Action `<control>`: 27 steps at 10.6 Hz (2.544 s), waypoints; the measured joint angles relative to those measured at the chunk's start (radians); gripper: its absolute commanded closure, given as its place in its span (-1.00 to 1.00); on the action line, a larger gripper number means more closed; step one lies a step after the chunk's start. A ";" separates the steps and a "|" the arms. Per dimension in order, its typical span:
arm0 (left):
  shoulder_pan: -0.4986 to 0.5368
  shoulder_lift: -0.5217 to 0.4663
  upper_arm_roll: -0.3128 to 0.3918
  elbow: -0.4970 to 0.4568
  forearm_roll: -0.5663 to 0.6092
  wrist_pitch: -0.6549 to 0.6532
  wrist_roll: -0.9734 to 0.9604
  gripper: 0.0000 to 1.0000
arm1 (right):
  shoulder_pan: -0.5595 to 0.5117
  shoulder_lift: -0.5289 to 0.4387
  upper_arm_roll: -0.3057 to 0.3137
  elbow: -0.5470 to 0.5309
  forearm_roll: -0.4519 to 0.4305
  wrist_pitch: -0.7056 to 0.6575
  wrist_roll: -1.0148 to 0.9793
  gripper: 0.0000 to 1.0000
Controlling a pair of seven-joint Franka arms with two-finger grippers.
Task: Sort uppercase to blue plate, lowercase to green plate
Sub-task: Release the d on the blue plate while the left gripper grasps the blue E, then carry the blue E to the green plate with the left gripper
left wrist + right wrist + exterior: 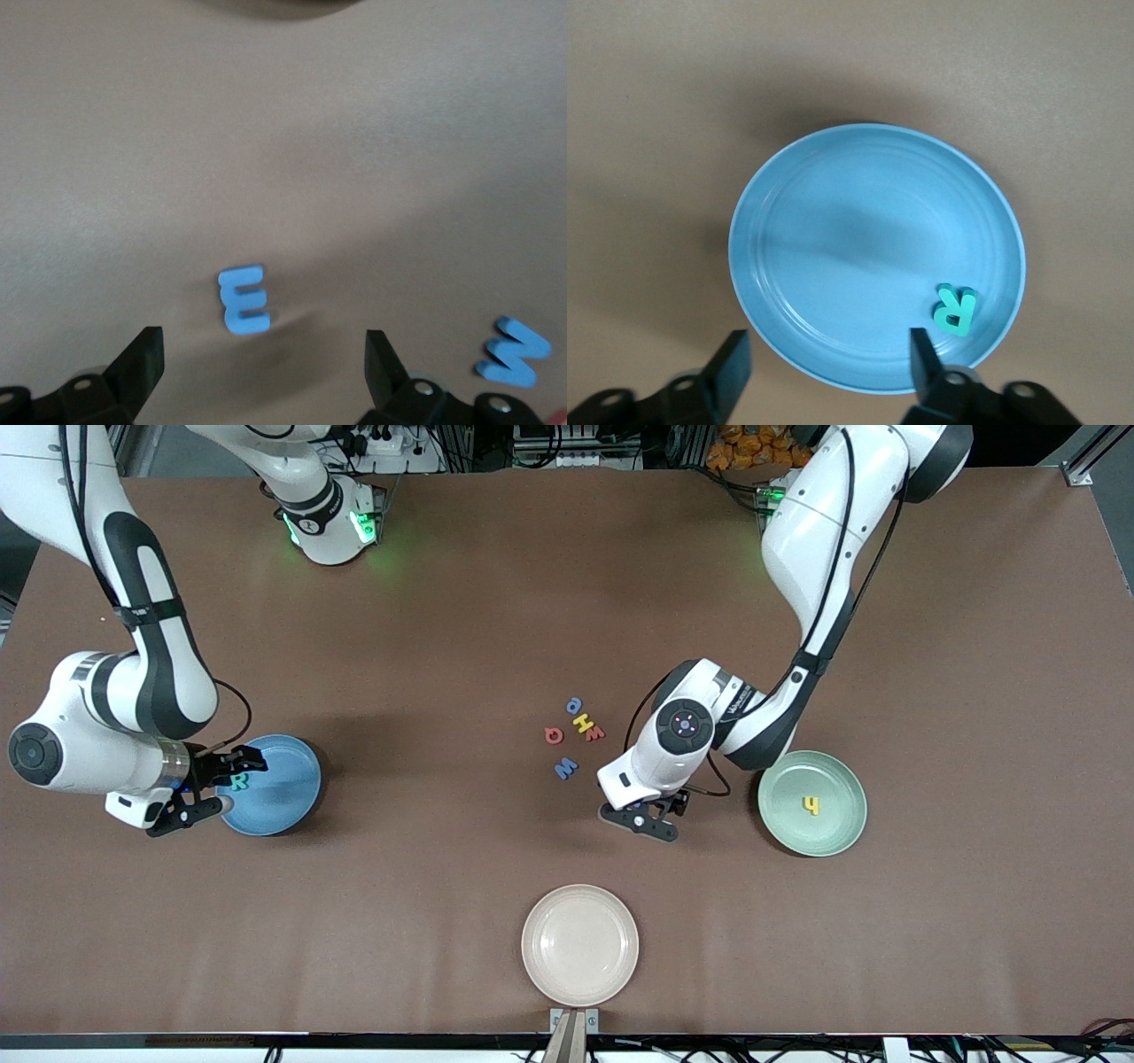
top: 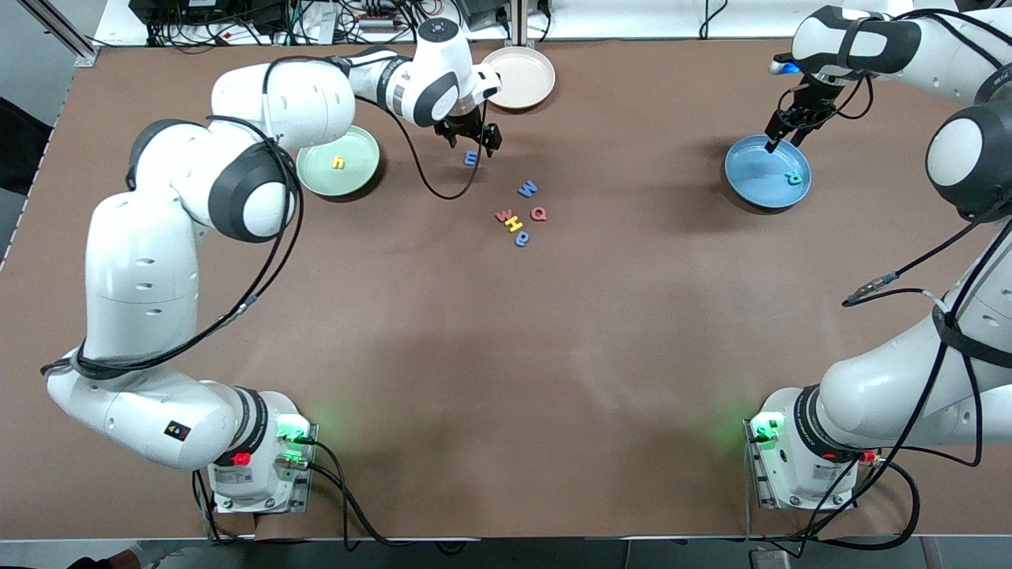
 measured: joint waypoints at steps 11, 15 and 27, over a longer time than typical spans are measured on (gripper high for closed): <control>-0.011 0.054 0.022 0.014 -0.011 0.000 -0.014 -0.50 | 0.240 0.000 0.013 0.003 0.002 0.016 0.371 -1.00; -0.012 0.054 0.029 0.019 -0.011 0.000 -0.014 -0.34 | 0.370 0.002 0.016 0.004 0.002 0.065 0.579 -1.00; -0.022 0.063 0.059 0.041 -0.011 -0.002 -0.014 1.00 | 0.606 0.118 0.017 0.164 0.001 0.151 0.667 -1.00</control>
